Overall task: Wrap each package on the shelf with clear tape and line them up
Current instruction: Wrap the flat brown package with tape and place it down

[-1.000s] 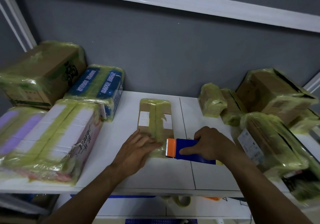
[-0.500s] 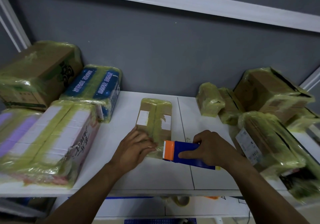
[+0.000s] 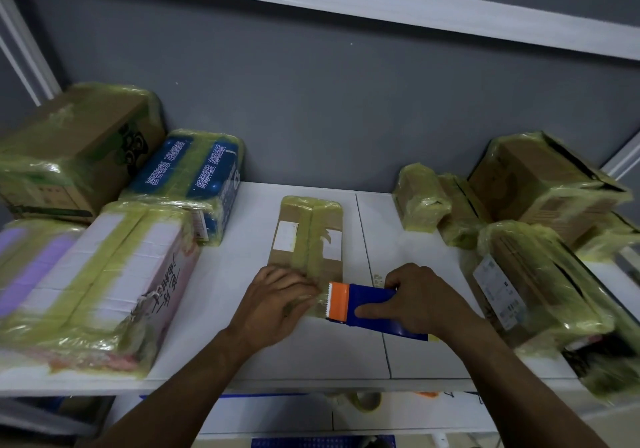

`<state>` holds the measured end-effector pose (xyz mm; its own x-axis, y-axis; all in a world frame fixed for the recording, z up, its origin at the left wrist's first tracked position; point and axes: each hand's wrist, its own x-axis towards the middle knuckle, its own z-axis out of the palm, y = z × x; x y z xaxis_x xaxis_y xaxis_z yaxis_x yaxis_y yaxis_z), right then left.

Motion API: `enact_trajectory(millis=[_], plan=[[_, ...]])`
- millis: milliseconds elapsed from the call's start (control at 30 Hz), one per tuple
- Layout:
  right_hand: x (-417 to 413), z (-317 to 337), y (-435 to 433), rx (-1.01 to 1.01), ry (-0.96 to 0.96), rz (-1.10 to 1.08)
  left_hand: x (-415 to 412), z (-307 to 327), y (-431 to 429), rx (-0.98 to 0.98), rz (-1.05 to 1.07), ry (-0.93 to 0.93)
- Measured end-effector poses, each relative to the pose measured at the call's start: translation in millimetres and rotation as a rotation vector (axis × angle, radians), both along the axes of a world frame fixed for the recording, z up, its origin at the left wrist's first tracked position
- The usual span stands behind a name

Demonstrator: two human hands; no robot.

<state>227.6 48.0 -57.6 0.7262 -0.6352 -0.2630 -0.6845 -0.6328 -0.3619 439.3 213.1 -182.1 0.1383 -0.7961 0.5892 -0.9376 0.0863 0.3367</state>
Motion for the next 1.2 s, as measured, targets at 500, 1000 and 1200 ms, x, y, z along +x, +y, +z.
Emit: enact_trajectory(millis=[500,1000,1200], plan=[[-12,4,-7,-0.043,0.037,-0.068,8,1,-4,0.030,-0.027,-0.071],[-3,-8,-8,-0.012,0.075,-0.094,6,-12,-14,-0.038,-0.020,0.006],[-10,-2,1,0.023,0.001,-0.096,29,3,-13,-0.004,-0.039,0.046]])
